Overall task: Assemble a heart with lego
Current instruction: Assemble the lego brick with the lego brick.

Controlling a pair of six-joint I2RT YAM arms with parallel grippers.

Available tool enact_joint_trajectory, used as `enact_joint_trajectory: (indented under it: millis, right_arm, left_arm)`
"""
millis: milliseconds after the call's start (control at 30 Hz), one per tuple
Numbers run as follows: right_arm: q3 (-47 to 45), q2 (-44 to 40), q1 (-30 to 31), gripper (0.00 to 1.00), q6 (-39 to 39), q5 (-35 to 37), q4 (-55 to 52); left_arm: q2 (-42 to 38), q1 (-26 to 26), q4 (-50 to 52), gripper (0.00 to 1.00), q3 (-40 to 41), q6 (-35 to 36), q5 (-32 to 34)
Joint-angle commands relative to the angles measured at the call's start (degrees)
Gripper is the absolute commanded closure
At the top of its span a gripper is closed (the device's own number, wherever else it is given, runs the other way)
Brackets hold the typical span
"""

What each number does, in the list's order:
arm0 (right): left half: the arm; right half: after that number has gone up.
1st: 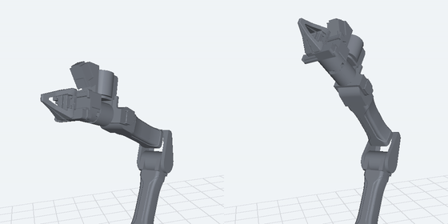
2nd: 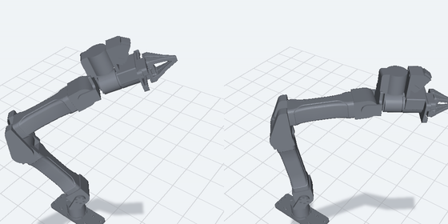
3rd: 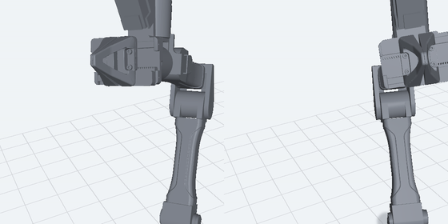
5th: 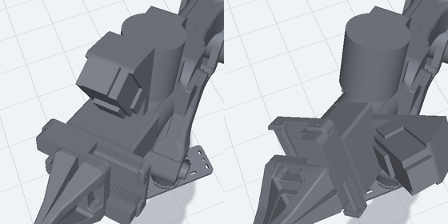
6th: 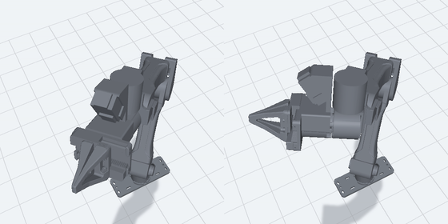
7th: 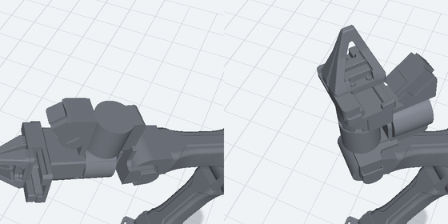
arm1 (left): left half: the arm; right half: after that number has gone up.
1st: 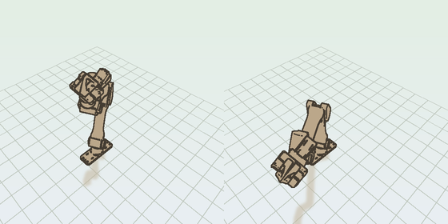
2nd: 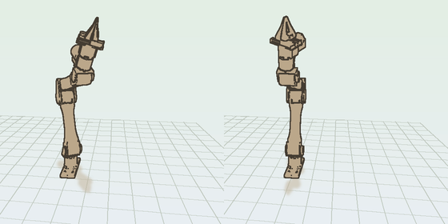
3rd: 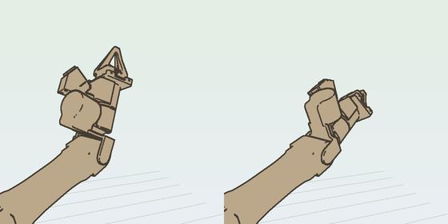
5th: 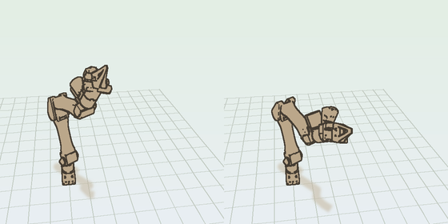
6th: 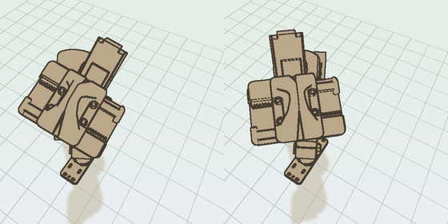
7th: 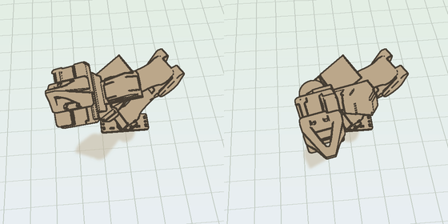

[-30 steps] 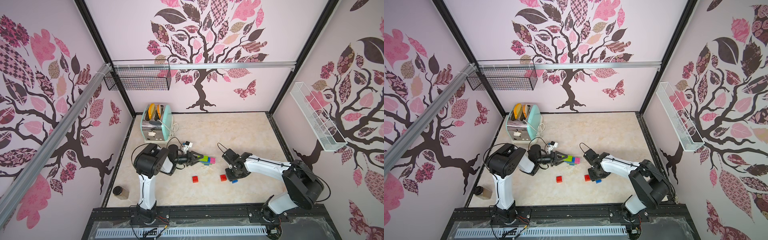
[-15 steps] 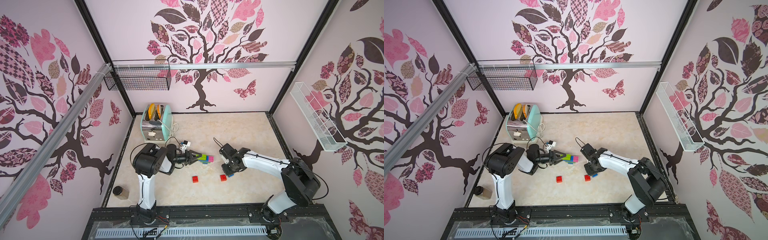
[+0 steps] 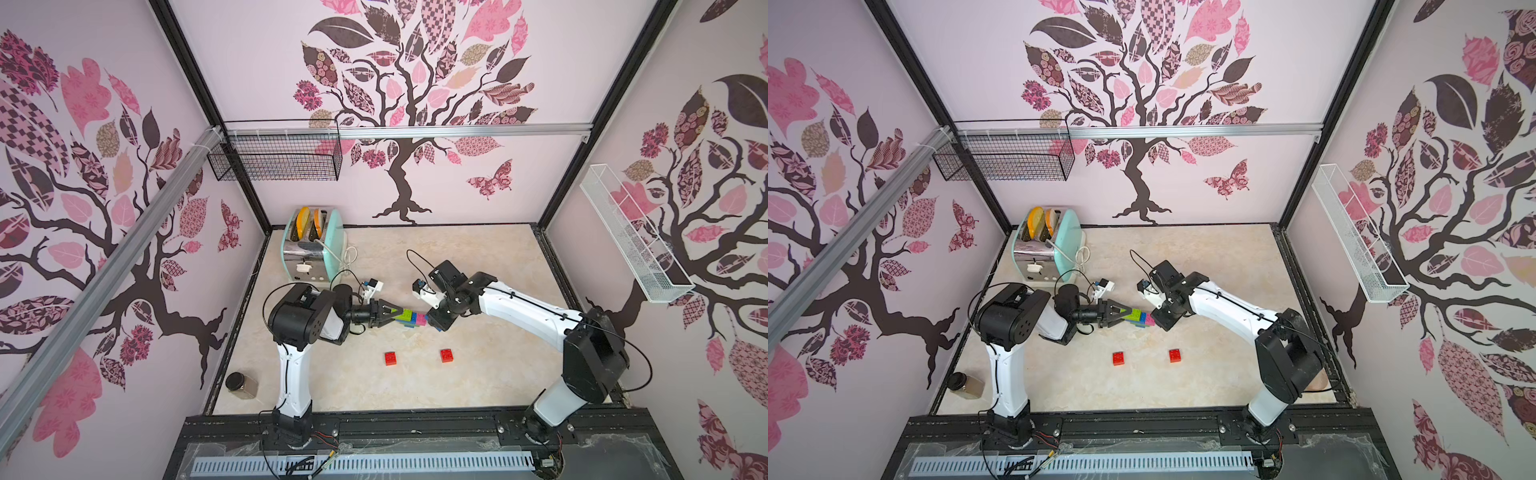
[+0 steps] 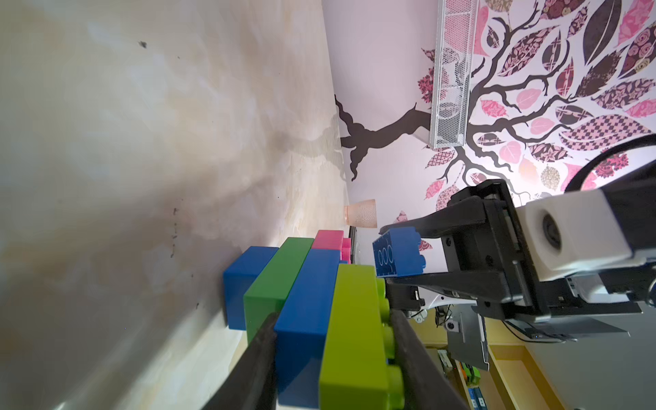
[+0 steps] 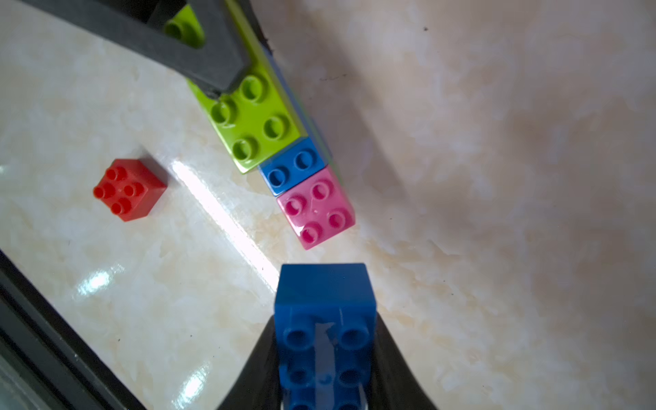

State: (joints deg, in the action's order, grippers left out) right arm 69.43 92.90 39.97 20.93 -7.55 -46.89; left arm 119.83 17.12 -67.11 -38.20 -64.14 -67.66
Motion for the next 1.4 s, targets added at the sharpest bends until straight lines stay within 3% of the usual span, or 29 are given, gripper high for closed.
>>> enact_joint_trajectory:
  millis: [0, 300, 567, 1367]
  right_arm:
    - [-2.0, -1.3, 2.2, 0.74, 8.0, -2.8, -2.4]
    - [-1.4, -2.8, 3.3, 0.75, 14.3, 1.0, -0.2]
    - [-0.1, -2.9, 3.0, 0.74, 20.9, 0.3, -0.3]
    - [-1.1, 2.6, 3.2, 0.74, 23.0, 0.2, -1.4]
  left_arm:
    - [0.5, 0.4, 3.3, 0.71, -0.6, 4.5, -1.9]
    - [0.4, 2.4, 5.3, 0.71, -0.7, 5.6, -2.8]
    - [0.6, 3.9, 6.0, 0.71, -1.0, 5.7, -3.4]
    - [-0.7, 6.5, 10.6, 0.71, -1.3, 8.4, -3.6]
